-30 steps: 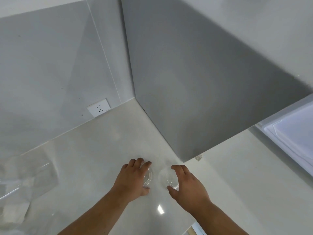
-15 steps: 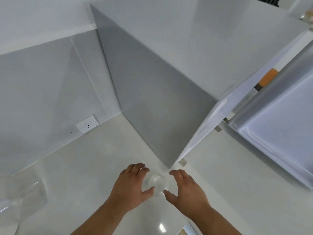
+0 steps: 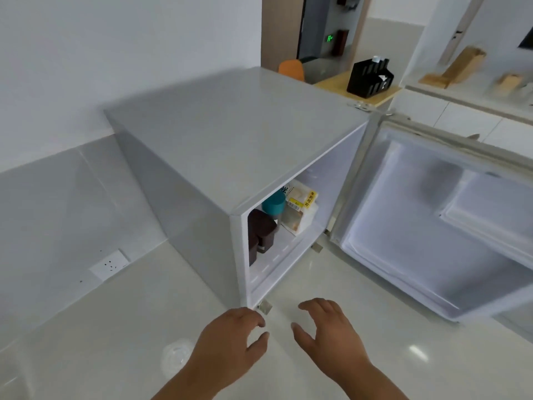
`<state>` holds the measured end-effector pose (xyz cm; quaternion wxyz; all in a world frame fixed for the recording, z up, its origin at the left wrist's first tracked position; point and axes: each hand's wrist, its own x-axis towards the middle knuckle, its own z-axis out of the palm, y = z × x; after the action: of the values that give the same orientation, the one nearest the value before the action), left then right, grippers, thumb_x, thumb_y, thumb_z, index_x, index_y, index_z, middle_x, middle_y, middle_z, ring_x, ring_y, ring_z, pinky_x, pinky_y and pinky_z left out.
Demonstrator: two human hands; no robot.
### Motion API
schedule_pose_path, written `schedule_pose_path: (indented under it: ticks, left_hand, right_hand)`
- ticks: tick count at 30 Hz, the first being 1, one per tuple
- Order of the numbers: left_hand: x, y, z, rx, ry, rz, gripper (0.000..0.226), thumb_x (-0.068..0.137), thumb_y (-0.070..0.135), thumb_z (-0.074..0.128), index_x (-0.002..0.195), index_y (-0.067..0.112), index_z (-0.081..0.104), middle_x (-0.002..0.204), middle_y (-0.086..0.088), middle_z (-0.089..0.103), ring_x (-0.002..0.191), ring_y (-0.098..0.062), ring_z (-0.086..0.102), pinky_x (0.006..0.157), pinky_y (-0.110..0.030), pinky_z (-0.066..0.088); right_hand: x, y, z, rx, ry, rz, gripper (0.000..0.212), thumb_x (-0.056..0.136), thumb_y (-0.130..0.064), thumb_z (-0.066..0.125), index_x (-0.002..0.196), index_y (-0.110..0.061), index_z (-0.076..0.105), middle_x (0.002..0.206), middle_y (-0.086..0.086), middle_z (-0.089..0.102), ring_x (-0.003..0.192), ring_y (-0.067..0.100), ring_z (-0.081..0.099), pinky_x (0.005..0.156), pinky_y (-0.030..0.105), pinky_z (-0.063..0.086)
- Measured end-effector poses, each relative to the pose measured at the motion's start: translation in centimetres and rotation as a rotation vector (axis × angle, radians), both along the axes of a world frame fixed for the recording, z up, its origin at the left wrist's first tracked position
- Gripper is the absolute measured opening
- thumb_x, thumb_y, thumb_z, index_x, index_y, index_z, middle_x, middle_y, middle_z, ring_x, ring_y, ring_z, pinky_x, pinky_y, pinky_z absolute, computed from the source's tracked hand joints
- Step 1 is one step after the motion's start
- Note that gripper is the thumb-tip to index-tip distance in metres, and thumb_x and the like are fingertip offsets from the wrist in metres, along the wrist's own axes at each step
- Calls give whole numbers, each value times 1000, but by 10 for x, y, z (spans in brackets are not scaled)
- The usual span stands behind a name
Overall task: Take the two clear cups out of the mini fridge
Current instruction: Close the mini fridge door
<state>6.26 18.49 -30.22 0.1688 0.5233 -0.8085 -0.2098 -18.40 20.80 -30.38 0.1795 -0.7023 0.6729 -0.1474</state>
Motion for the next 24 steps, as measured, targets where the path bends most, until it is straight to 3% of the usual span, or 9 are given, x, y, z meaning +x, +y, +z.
schedule_pose_path:
  ticks: [5, 11, 14, 17, 19, 24]
  left_hand:
    - [-56, -16, 44, -101, 55, -39, 36, 95, 62, 44, 118, 41, 62, 116, 27, 65, 107, 4, 56, 86, -17, 48]
    - [-115, -45, 103, -204, 78, -76, 58, 92, 71, 30, 131, 38, 58, 130, 19, 62, 121, -4, 53, 99, -21, 46]
    - [-137, -63, 137, -290, 90, -84, 53, 94, 70, 41, 133, 37, 57, 133, 14, 61, 123, -6, 51, 100, -22, 41]
    - [-158, -80, 177, -399, 103, -99, 53, 94, 69, 51, 131, 33, 58, 135, 9, 61, 125, -13, 52, 103, -31, 46]
    - [-171, -92, 204, -439, 63, -110, 61, 92, 74, 47, 136, 33, 54, 143, 7, 56, 131, -17, 48, 109, -40, 45]
    - [-191, -121, 267, -574, -71, -100, 77, 89, 81, 38, 145, 29, 49, 153, 1, 49, 139, -20, 41, 111, -42, 40]
  right_hand:
    - [-39, -5, 46, -117, 15, -57, 49, 97, -65, 39, 133, -37, 56, 134, -21, 55, 126, 1, 43, 95, 18, 40]
    - [-83, -15, 107, -235, 13, -85, 59, 94, -70, 30, 134, -35, 56, 134, -16, 56, 126, 6, 44, 103, 27, 43]
    - [-103, -23, 139, -359, 40, -95, 54, 96, -64, 38, 132, -30, 61, 130, -14, 60, 123, 8, 48, 103, 26, 43]
    - [-123, -32, 177, -448, 82, -127, 56, 97, -67, 39, 134, -30, 59, 133, -13, 59, 127, 9, 46, 105, 27, 41]
    - [-137, -41, 203, -503, 138, -129, 59, 97, -68, 38, 137, -29, 57, 135, -11, 59, 129, 11, 44, 107, 30, 40]
    - [-173, -58, 266, -574, 213, -167, 67, 96, -70, 37, 142, -25, 53, 139, -6, 56, 134, 15, 40, 112, 37, 37]
